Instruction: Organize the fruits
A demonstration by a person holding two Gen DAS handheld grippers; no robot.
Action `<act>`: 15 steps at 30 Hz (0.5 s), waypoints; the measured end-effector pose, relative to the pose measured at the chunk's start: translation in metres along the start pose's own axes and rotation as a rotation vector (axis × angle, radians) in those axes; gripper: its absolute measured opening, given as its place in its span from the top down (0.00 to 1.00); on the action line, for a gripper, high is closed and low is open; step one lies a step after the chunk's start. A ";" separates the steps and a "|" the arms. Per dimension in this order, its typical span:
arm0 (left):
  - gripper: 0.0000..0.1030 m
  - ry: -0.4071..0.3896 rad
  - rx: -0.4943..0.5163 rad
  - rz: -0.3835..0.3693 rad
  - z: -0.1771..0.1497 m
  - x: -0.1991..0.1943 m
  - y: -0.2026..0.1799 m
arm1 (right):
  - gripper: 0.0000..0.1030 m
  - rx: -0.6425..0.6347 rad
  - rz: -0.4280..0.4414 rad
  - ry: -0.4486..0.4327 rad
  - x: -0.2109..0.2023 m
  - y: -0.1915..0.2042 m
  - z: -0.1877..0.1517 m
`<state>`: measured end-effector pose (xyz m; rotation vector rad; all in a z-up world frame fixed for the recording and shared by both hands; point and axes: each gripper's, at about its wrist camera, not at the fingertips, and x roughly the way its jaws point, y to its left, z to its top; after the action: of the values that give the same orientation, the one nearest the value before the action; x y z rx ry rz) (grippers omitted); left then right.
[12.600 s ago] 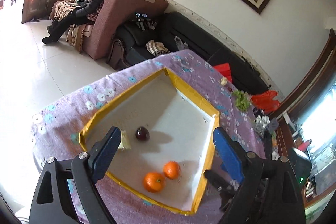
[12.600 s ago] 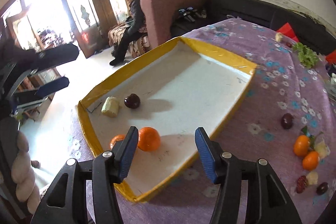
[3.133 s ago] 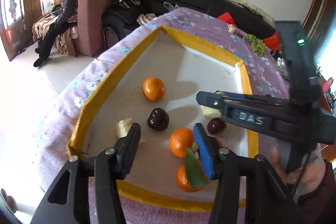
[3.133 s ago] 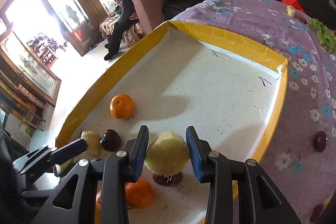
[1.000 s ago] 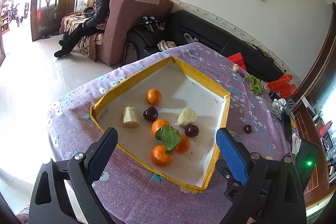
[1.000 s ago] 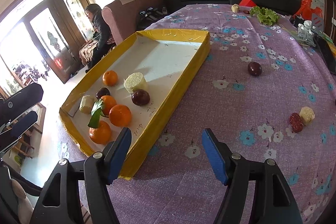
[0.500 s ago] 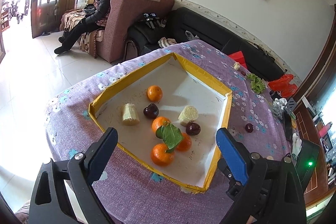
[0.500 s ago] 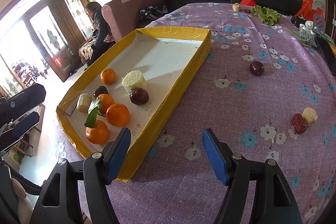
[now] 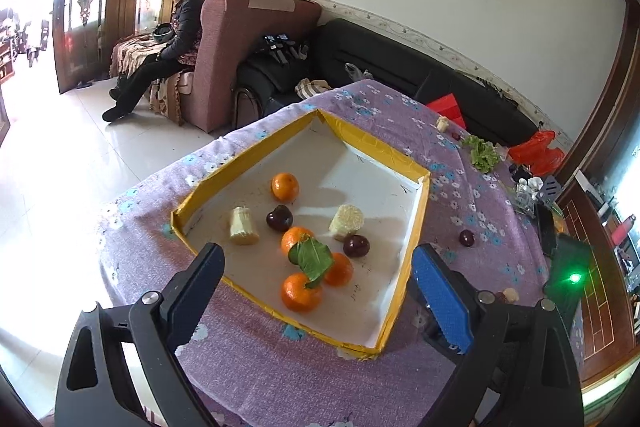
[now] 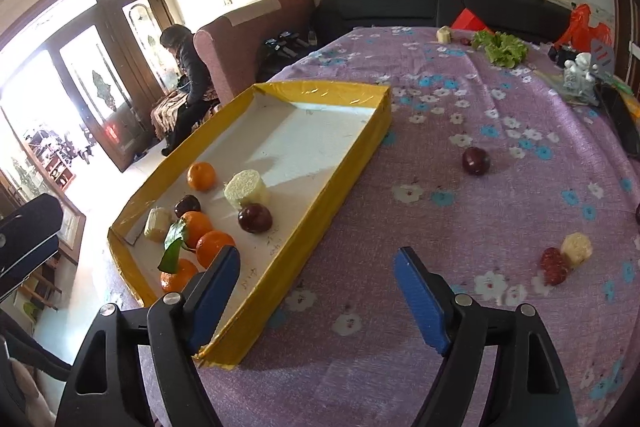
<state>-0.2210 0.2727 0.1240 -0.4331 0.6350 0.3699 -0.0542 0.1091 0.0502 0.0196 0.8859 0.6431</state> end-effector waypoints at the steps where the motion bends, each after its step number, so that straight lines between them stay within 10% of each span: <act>1: 0.08 -0.006 -0.004 0.002 0.001 -0.001 0.002 | 0.18 -0.004 0.002 0.008 0.003 0.002 0.001; 15: 0.08 0.030 -0.079 0.005 0.011 0.013 0.023 | 0.18 -0.034 -0.001 0.032 0.012 0.006 0.004</act>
<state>-0.2168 0.3001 0.1172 -0.5132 0.6526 0.3945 -0.0492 0.1212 0.0461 -0.0214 0.9053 0.6589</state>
